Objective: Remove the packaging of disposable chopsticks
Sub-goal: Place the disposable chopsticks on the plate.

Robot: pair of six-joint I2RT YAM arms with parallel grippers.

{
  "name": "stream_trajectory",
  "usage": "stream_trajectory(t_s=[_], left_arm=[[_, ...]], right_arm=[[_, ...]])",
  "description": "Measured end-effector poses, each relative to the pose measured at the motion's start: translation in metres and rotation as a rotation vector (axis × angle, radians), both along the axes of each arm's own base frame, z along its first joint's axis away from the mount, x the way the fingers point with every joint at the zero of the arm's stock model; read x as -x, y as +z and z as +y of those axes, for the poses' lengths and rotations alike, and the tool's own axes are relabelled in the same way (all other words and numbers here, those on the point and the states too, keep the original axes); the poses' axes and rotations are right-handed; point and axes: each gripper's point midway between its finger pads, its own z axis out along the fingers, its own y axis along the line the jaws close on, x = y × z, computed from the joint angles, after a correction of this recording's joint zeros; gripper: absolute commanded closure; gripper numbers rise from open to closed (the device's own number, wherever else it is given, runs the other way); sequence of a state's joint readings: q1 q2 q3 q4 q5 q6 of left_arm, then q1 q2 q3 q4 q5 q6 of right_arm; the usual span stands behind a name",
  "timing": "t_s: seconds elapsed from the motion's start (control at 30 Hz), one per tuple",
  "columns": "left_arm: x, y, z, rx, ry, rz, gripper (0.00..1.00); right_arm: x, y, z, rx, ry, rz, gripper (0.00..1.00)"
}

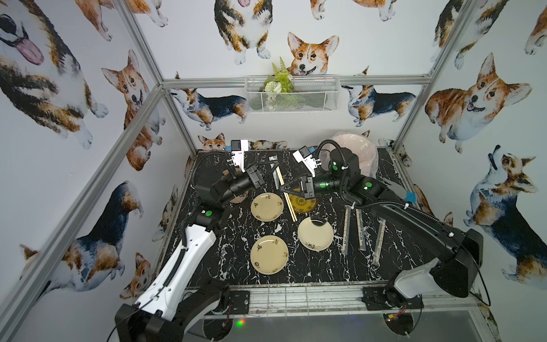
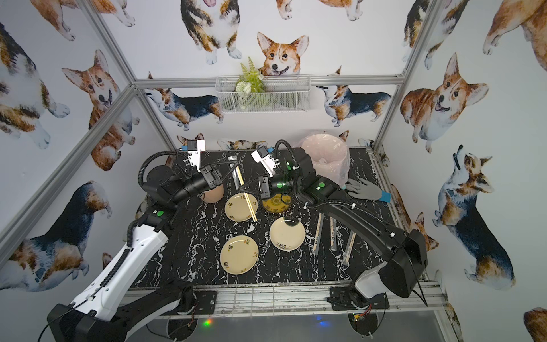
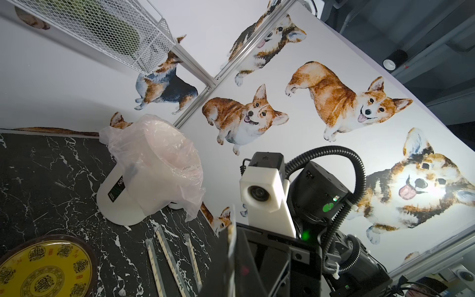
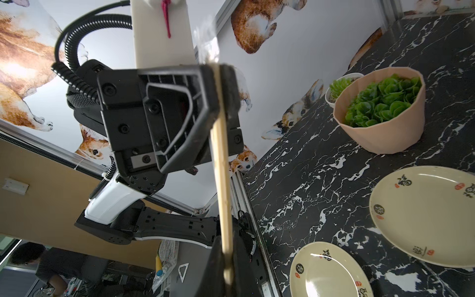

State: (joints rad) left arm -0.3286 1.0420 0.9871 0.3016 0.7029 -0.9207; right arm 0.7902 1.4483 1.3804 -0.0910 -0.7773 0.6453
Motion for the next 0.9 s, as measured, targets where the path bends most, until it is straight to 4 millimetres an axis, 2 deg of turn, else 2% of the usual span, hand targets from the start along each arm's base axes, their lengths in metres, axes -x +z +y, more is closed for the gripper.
stream_trajectory(t_s=[0.07, 0.1, 0.27, 0.4, 0.53, 0.67, 0.73, 0.9], left_arm=[[0.000, 0.001, 0.002, -0.005, 0.014, -0.009, 0.64], [0.000, 0.002, 0.004, -0.002, 0.026, -0.011, 0.62], [0.000, -0.004, 0.018, -0.045, 0.127, 0.017, 0.60], [-0.005, -0.028, 0.037, -0.140, 0.250, 0.078, 0.67], [-0.010, -0.067, 0.059, -0.266, 0.366, 0.183, 0.68], [0.001, -0.096, 0.078, -0.359, 0.429, 0.238, 0.71], [0.006, -0.104, 0.087, -0.394, 0.461, 0.251, 0.71], [0.013, -0.109, 0.097, -0.442, 0.494, 0.254, 0.72]], right_arm=[[0.000, 0.000, 0.000, 0.000, -0.005, 0.007, 1.00], [-0.003, -0.001, -0.001, 0.005, -0.023, 0.011, 1.00], [-0.017, -0.020, -0.002, 0.058, -0.090, 0.069, 1.00], [-0.030, -0.050, -0.001, 0.130, -0.134, 0.144, 1.00], [-0.048, -0.091, 0.007, 0.225, -0.183, 0.212, 1.00], [-0.066, -0.142, 0.018, 0.327, -0.216, 0.294, 1.00], [-0.077, -0.170, 0.026, 0.376, -0.231, 0.336, 1.00], [-0.103, -0.228, 0.054, 0.451, -0.230, 0.412, 1.00]])
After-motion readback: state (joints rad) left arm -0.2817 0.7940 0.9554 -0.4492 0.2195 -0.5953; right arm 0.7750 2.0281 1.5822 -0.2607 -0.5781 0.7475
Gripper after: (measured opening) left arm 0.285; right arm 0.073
